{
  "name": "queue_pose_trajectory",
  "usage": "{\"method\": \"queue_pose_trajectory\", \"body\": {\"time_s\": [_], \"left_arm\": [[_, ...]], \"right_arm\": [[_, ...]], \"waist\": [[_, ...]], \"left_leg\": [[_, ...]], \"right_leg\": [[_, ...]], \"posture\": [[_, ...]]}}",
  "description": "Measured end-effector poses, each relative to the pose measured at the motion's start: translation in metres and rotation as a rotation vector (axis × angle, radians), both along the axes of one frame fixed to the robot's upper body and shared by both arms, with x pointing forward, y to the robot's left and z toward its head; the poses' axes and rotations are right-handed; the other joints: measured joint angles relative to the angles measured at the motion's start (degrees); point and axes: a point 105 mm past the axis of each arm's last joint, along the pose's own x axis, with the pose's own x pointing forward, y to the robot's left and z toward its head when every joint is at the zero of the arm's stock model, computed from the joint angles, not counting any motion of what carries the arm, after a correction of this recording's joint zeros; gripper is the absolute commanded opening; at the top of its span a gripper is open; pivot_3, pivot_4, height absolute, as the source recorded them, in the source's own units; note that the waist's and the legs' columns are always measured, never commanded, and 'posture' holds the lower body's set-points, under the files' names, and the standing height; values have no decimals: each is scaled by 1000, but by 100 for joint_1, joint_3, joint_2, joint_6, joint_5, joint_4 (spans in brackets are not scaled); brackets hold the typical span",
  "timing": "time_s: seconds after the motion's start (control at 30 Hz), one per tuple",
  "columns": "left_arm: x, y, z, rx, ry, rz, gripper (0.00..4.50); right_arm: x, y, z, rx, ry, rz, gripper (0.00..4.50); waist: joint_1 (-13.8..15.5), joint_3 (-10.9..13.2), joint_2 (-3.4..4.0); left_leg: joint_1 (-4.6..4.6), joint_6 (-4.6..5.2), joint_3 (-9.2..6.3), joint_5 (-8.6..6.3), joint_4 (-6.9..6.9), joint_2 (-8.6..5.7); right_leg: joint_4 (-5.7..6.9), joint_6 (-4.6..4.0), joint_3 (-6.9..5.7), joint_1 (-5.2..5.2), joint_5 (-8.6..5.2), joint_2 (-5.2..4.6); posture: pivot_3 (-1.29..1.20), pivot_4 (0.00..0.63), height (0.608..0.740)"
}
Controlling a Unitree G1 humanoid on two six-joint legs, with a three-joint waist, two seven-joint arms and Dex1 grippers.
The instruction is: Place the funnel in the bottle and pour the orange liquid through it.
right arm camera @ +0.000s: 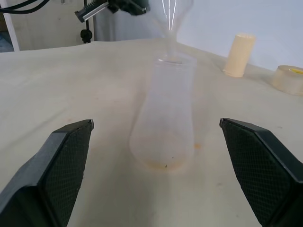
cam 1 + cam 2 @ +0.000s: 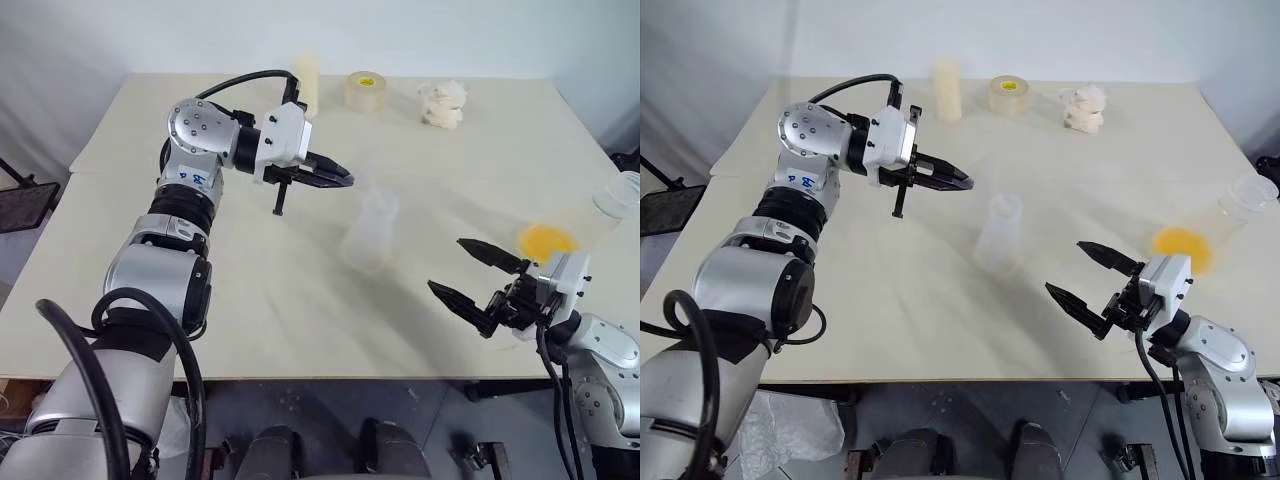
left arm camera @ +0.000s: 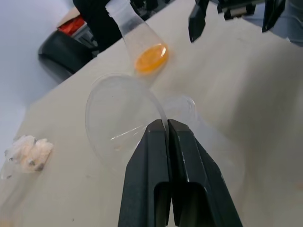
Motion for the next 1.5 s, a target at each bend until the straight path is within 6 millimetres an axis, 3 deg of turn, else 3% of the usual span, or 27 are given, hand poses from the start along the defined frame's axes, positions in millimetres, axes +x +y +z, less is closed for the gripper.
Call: {"method": "queue_pose_trajectory", "body": {"time_s": [0.3, 0.4, 0.8, 1.03, 1.2, 1.33, 1.5], "left_arm": [[-4, -15, 1, 73, -85, -45, 55], [-5, -19, 0, 80, -88, -56, 685], [-5, -25, 7, 80, -94, -54, 4480], [-2, -16, 17, 0, -38, -16, 4480], [9, 29, 30, -168, 69, 113, 4480], [14, 52, 6, -256, 245, 176, 4480], [9, 83, -46, -332, 452, 271, 4480]], "right_arm": [[-2, -2, -4, -3, 4, -21, 4500], [-2, -3, -5, -9, 2, -26, 4500], [-1, -3, -3, -16, -17, -34, 4500], [0, -4, -2, -13, -21, -48, 4500], [-4, -19, -6, -9, 4, -125, 4500], [-1, -29, -4, -19, -8, -209, 4500], [4, -49, -5, -16, -13, -388, 4500]], "waist": [[3, 0, -1], [-1, 1, -1], [-3, 1, -1], [-7, 1, -1], [-27, 0, 0], [-3, 0, 0], [-26, 0, 0]], "left_leg": [[0, 1, 1, 0, 1, -1], [0, 2, 2, 0, 1, 0], [1, 2, 2, 0, 1, 0], [1, 2, 2, 0, 1, 1], [8, 2, 3, 0, -1, 3], [4, 2, -6, 0, 13, 3], [10, 0, -52, -1, 10, 4]], "right_leg": [[0, 0, 0, 1, 0, 0], [0, 0, 1, 1, 0, 0], [0, 0, 1, 0, 0, 0], [1, 0, 1, 0, 0, 0], [9, 0, 3, -2, 0, 0], [22, 0, 4, 0, 0, -2], [39, 0, 9, -5, 0, -4]], "posture": [[0, 150, 740], [0, 150, 740], [0, 150, 740], [0, 150, 740], [0, 150, 740], [0, 150, 740], [0, 150, 740]]}}
